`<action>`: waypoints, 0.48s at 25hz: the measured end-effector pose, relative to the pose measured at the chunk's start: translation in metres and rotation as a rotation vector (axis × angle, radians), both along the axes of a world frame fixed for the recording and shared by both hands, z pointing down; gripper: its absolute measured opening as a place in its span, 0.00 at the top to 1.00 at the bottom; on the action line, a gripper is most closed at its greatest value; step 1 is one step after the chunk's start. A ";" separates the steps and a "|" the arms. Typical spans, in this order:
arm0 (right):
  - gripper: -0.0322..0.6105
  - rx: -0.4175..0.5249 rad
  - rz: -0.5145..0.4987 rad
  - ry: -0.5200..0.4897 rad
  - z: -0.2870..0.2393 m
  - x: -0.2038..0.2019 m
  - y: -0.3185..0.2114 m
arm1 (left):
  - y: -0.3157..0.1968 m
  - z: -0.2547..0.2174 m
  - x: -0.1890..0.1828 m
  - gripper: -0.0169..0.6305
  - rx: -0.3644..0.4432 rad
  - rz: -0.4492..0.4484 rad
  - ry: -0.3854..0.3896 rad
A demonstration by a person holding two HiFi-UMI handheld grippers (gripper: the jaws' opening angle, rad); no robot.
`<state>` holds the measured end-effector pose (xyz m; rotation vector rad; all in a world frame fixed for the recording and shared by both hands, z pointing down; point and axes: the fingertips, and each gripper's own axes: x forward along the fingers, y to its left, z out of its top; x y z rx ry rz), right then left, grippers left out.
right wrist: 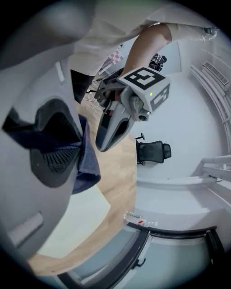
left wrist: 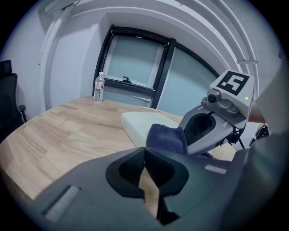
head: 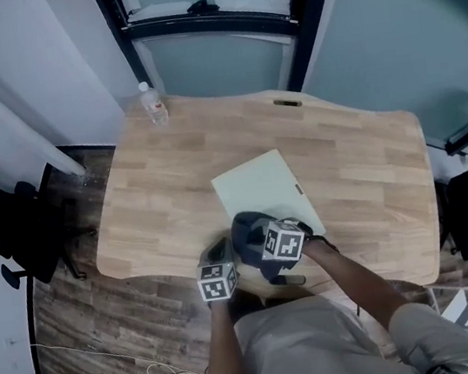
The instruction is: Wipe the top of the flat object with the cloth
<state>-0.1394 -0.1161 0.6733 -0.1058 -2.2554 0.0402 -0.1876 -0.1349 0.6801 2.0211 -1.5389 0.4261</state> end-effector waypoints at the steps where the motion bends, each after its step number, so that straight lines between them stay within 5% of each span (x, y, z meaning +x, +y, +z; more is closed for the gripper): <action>1: 0.88 0.000 -0.005 0.007 0.001 -0.004 -0.006 | -0.002 0.000 -0.001 0.96 0.002 0.003 0.003; 7: 0.88 -0.010 0.007 0.009 -0.008 -0.031 -0.052 | -0.018 -0.005 -0.009 0.96 0.003 0.031 0.006; 12: 0.88 -0.036 0.147 -0.020 -0.012 -0.046 -0.113 | -0.036 -0.002 -0.015 0.96 -0.004 0.069 0.008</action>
